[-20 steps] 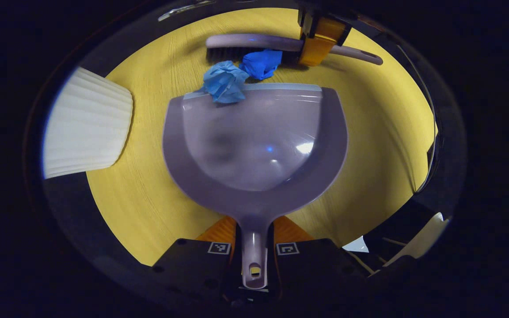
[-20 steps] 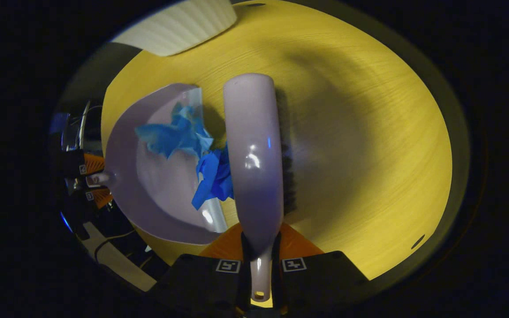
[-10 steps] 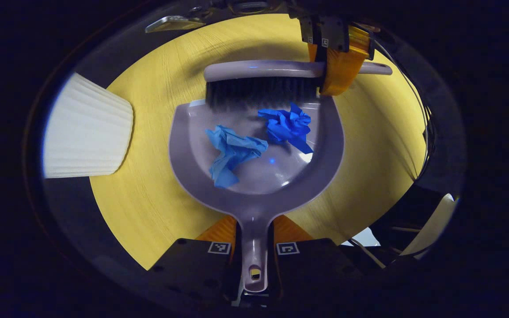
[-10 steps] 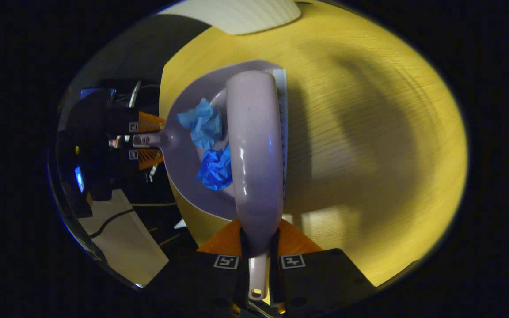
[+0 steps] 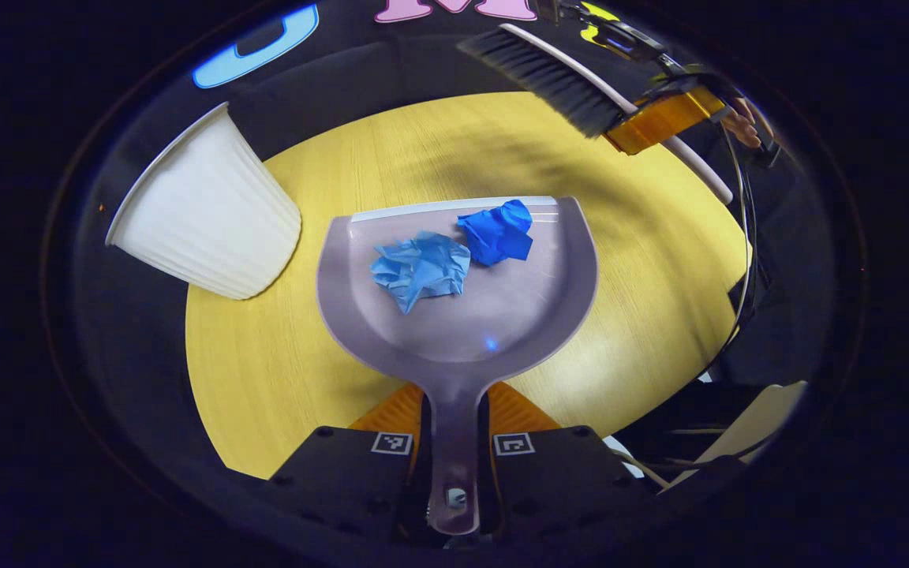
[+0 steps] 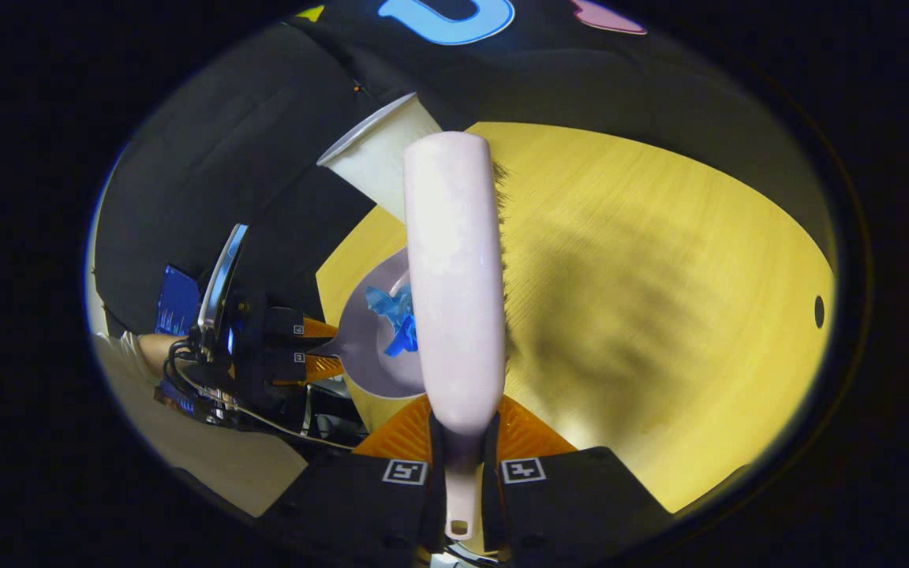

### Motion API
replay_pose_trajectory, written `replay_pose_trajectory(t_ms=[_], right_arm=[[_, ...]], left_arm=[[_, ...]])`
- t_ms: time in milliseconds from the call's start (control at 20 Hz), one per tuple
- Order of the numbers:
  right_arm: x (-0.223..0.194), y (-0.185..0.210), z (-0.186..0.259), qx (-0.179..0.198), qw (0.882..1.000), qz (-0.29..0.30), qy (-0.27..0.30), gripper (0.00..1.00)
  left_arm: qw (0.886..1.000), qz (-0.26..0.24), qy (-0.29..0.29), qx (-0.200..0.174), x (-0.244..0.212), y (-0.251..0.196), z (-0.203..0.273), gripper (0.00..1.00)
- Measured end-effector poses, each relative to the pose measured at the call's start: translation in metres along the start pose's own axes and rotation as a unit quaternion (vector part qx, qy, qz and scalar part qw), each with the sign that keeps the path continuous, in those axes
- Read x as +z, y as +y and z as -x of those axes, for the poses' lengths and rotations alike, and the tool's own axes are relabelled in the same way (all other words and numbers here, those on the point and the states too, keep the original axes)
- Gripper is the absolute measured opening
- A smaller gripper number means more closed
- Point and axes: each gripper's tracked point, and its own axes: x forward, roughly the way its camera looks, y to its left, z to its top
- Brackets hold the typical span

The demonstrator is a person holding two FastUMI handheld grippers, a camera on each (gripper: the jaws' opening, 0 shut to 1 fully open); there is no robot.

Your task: Pick up the small broom and dustpan from the desktop, sweep the trash into the dustpan with the broom, and then empty the trash into the garbage bin.

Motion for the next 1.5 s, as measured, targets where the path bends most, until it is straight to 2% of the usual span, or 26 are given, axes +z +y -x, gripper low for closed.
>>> replay_pose_trajectory(t_ms=[150,250,400,500,600,700,900,1100,1200,1300,1400,1500], right_arm=[[0.005,0.006,0.036,0.003,0.997,-0.027,-0.071,0.19],[-0.001,0.006,0.057,-0.008,0.994,-0.028,-0.101,0.19],[-0.004,0.013,0.059,-0.014,0.992,-0.027,-0.126,0.19],[-0.006,0.012,0.071,-0.003,0.988,-0.044,-0.147,0.19],[-0.013,0.007,0.079,-0.010,0.986,-0.052,-0.157,0.19],[-0.013,0.011,0.081,-0.011,0.985,-0.055,-0.160,0.19],[-0.016,0.014,0.080,-0.002,0.984,-0.060,-0.166,0.19],[-0.018,0.015,0.072,-0.001,0.985,-0.063,-0.160,0.19],[-0.021,0.017,0.072,0.002,0.986,-0.062,-0.152,0.19],[-0.024,0.017,0.072,0.004,0.987,-0.061,-0.148,0.19],[-0.026,0.020,0.068,0.009,0.986,-0.071,-0.151,0.19],[-0.031,0.018,0.063,0.007,0.986,-0.078,-0.150,0.19]], left_arm=[[0.999,-0.006,-0.032,0.000,0.010,0.003,0.035,0.21],[0.998,-0.027,-0.054,0.024,0.022,0.015,0.059,0.21],[0.994,-0.044,-0.089,0.052,0.047,0.034,0.103,0.23],[0.988,-0.071,-0.110,0.082,0.071,0.060,0.136,0.21],[0.981,-0.093,-0.120,0.117,0.087,0.087,0.155,0.23],[0.974,-0.105,-0.124,0.159,0.107,0.122,0.172,0.21],[0.957,-0.119,-0.110,0.242,0.138,0.198,0.197,0.21],[0.939,-0.137,-0.066,0.308,0.153,0.270,0.214,0.21],[0.917,-0.176,-0.029,0.355,0.154,0.305,0.223,0.21],[0.888,-0.225,0.010,0.401,0.157,0.329,0.225,0.20],[0.846,-0.284,0.050,0.449,0.156,0.344,0.234,0.20],[0.803,-0.349,0.080,0.476,0.162,0.344,0.249,0.21]])
